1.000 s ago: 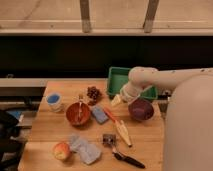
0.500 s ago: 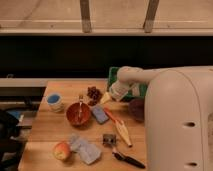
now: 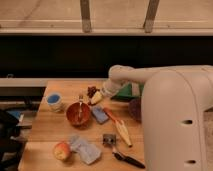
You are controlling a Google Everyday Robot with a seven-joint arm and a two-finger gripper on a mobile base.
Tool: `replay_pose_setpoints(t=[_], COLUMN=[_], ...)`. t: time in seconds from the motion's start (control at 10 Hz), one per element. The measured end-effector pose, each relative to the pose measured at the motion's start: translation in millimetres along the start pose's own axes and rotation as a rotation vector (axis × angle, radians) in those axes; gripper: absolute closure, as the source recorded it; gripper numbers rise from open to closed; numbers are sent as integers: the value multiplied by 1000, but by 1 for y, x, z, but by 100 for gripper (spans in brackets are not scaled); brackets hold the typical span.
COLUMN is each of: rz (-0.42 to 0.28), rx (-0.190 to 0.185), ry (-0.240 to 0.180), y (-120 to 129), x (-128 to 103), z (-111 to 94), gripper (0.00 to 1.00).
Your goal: Stack bowls on top of each other
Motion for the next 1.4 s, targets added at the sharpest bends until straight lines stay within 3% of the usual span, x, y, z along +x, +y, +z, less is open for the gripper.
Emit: replay_pose_setpoints(t=[0.2,0.4,0.9,1.2,1.3,1.4], rz=[-55,-96,-125,-152,-164,-180], rx=[-16,-31,-71,-92,-98,-95], ry=[-4,18,127,168,182,196], y=[26,44,52,67,72,77], x=[-2,4,30,40,43,47], z=[-10,-8,41,49,52,56], gripper=[31,31,31,31,33,42])
